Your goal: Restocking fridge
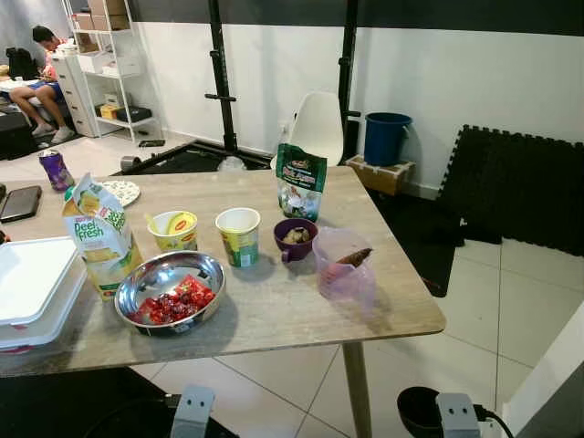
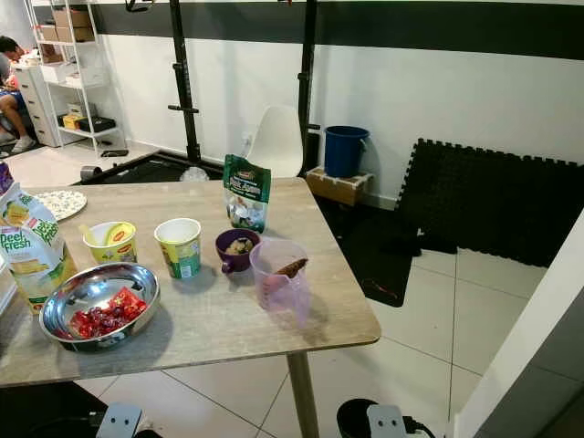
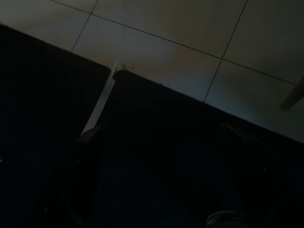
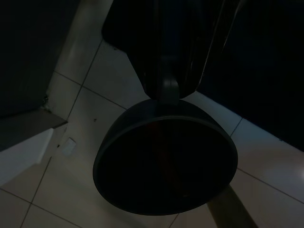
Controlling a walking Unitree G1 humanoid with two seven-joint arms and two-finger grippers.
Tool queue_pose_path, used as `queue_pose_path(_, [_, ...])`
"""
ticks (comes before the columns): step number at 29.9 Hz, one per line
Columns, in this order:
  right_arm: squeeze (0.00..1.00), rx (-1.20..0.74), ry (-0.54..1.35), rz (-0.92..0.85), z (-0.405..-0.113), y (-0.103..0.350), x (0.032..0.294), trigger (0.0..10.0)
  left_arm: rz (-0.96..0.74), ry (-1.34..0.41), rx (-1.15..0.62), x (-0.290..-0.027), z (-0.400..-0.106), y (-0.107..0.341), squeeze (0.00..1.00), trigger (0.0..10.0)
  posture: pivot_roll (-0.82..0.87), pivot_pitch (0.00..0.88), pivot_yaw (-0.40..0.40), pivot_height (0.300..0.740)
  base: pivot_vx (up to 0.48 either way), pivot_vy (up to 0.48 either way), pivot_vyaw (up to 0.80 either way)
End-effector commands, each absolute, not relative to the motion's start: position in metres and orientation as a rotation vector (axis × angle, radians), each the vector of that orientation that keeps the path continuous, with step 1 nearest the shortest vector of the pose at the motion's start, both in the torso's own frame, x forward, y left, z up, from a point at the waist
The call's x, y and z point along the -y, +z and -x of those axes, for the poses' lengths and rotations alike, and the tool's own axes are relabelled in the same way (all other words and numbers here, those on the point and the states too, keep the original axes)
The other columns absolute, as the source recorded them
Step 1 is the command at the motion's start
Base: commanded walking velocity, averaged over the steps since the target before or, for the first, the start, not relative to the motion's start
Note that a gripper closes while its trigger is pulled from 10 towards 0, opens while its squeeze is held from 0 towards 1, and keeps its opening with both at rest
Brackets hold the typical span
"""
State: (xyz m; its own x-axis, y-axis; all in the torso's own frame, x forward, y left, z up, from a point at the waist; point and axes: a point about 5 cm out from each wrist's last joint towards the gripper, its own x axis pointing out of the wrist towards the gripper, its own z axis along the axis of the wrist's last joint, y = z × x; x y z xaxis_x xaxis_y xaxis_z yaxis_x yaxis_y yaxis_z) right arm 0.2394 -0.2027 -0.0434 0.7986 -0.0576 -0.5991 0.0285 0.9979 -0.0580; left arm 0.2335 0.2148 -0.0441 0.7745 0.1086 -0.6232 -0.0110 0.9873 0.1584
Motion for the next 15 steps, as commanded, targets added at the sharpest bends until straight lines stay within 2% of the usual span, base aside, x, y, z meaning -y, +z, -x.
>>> queue_pose_path(1, [0.00,-0.649,-0.067,0.047,-0.2405,-0.0426,0.2060,10.0,-0.156,0.073,-0.704,-0.2174,-0.2310,-0.0461,0.00,10.0,0.03,0.056,0.011,0.740,0.000,0.000,0.00])
queue_pose_path(15, [0.00,-0.638,-0.073,0.028,-0.2419,-0.0417,0.2042,10.0,-0.165,0.074,-0.703,-0.2211,-0.2338,-0.0438,0.00,10.0,0.02,0.042,0.020,0.740,0.000,0.000,0.00])
